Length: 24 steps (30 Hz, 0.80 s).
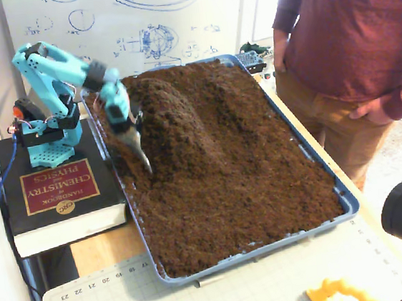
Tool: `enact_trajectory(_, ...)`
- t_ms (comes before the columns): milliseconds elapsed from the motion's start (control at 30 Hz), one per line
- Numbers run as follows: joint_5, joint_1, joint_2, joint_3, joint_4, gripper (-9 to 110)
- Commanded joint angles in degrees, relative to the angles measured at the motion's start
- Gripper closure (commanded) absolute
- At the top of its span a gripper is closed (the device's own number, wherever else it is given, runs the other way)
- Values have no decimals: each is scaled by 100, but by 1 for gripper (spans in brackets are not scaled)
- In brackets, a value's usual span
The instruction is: Build a berm.
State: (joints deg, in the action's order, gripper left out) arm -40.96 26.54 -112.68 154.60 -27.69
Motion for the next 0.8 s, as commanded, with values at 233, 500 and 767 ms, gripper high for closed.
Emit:
enact_trajectory(233, 26, -589, 1898, -211, 2074, 101)
enact_trajectory(500, 308, -826, 2927, -1740, 2065, 101)
enact_trajectory(767, 1063, -1274, 2619, -1969, 2057, 101)
